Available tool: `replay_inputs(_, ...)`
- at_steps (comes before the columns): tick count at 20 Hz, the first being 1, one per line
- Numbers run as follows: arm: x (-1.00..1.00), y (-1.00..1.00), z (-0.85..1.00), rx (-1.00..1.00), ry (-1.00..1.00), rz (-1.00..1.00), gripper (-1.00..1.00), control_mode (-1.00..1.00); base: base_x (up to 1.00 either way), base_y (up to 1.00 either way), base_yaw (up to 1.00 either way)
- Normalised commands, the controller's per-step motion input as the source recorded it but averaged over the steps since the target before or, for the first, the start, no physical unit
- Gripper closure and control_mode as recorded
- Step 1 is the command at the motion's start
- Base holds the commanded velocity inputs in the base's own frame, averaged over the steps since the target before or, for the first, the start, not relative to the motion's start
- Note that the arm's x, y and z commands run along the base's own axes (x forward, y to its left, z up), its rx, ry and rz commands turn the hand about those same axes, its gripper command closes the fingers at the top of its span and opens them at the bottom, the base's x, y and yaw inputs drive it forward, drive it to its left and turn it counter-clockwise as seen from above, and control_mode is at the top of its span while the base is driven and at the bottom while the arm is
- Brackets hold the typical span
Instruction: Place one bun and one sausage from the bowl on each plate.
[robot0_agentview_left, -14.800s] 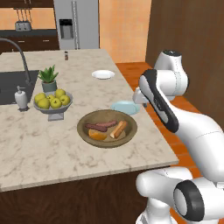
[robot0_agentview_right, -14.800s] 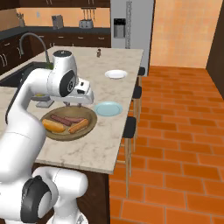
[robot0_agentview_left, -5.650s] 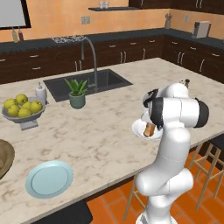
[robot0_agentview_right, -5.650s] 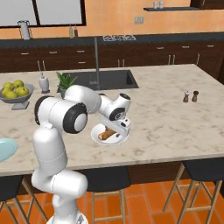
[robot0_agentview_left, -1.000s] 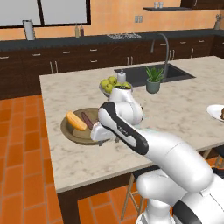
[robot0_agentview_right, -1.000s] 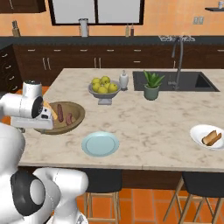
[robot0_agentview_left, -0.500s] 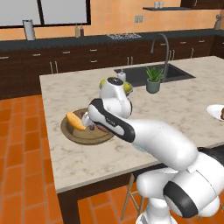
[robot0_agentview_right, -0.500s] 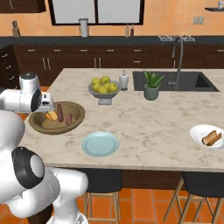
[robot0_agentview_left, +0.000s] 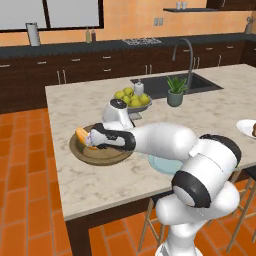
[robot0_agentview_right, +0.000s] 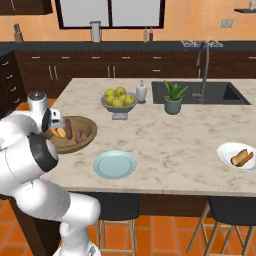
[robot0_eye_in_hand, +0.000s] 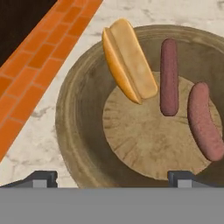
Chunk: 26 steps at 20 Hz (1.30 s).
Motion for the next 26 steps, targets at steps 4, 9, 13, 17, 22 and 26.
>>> replay_inputs(4,0.68,0.23,-0.26,-0.03,0.0,0.0,-1.0,-1.0,0.0,0.0,0.0)
replay_inputs(9,0.59,0.01,-0.1,-0.01,0.0,0.0,-1.0,-1.0,0.0,0.0,0.0)
replay_inputs(13,0.43,0.17,-0.36,-0.04,0.0,0.0,-1.0,-1.0,0.0,0.0,0.0)
replay_inputs(17,0.44,0.3,-0.31,-0.03,0.0,0.0,-1.0,-1.0,0.0,0.0,0.0)
replay_inputs(22,0.5,0.11,-0.22,-0.01,0.0,0.0,-1.0,-1.0,0.0,0.0,0.0)
replay_inputs(26,0.48,0.08,-0.33,0.0,0.0,0.0,-1.0,-1.0,0.0,0.0,0.0)
